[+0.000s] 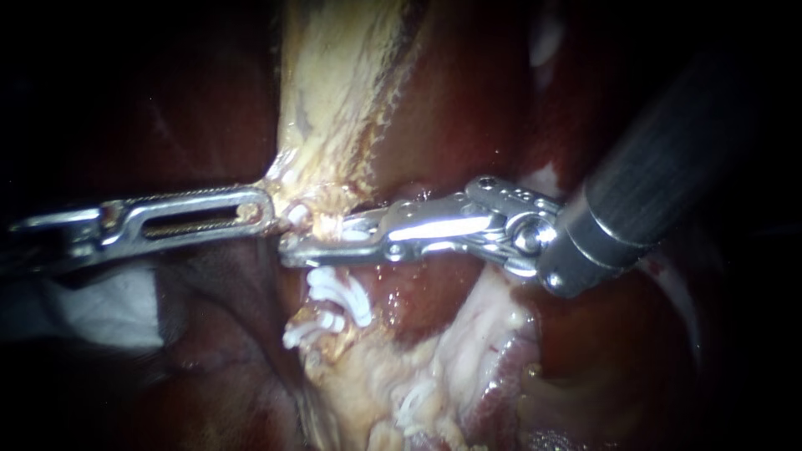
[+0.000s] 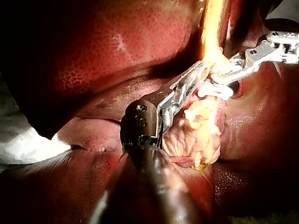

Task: Clipping third clip right tube

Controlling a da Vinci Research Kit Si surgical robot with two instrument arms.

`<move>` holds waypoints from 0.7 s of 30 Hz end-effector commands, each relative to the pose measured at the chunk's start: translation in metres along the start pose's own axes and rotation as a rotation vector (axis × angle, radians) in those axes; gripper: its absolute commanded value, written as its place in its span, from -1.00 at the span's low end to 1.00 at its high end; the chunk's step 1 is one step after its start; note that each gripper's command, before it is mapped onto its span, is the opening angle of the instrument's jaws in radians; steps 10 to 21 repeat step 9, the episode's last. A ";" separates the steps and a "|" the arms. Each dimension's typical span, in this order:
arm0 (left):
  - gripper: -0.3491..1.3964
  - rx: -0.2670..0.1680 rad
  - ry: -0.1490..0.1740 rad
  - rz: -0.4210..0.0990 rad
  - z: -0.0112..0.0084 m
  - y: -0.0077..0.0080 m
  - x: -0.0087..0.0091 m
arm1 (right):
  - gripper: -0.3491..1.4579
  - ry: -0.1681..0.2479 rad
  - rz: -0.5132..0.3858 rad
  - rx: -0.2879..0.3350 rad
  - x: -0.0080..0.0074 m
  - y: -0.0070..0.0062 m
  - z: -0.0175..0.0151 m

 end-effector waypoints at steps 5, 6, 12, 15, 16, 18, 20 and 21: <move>-1.00 0.000 0.000 0.000 0.0001 0.0000 0.0000 | -1.00 0.001 0.005 -0.001 -0.0001 0.0000 0.0000; -1.00 0.000 0.000 0.000 0.0001 0.0000 0.0000 | -1.00 0.001 0.005 -0.001 -0.0002 0.0000 0.0000; -1.00 0.000 0.000 0.000 0.0002 0.0001 0.0000 | -1.00 0.001 0.005 -0.001 -0.0003 0.0001 0.0000; -1.00 0.000 0.000 0.000 0.0002 0.0001 0.0000 | -1.00 0.001 0.005 -0.001 -0.0003 0.0001 0.0000; -1.00 0.000 0.000 0.000 0.0002 0.0001 0.0000 | -1.00 0.001 0.005 -0.001 -0.0003 0.0001 0.0000; -1.00 0.000 0.000 0.000 0.0002 0.0001 0.0000 | -1.00 0.001 0.005 -0.001 -0.0003 0.0001 0.0000; -1.00 0.000 0.000 0.000 0.0002 0.0001 0.0000 | -1.00 0.001 0.005 -0.001 -0.0003 0.0001 0.0000; -1.00 0.000 0.000 0.000 0.0002 0.0001 0.0000 | -1.00 0.001 0.005 -0.001 -0.0003 0.0001 0.0000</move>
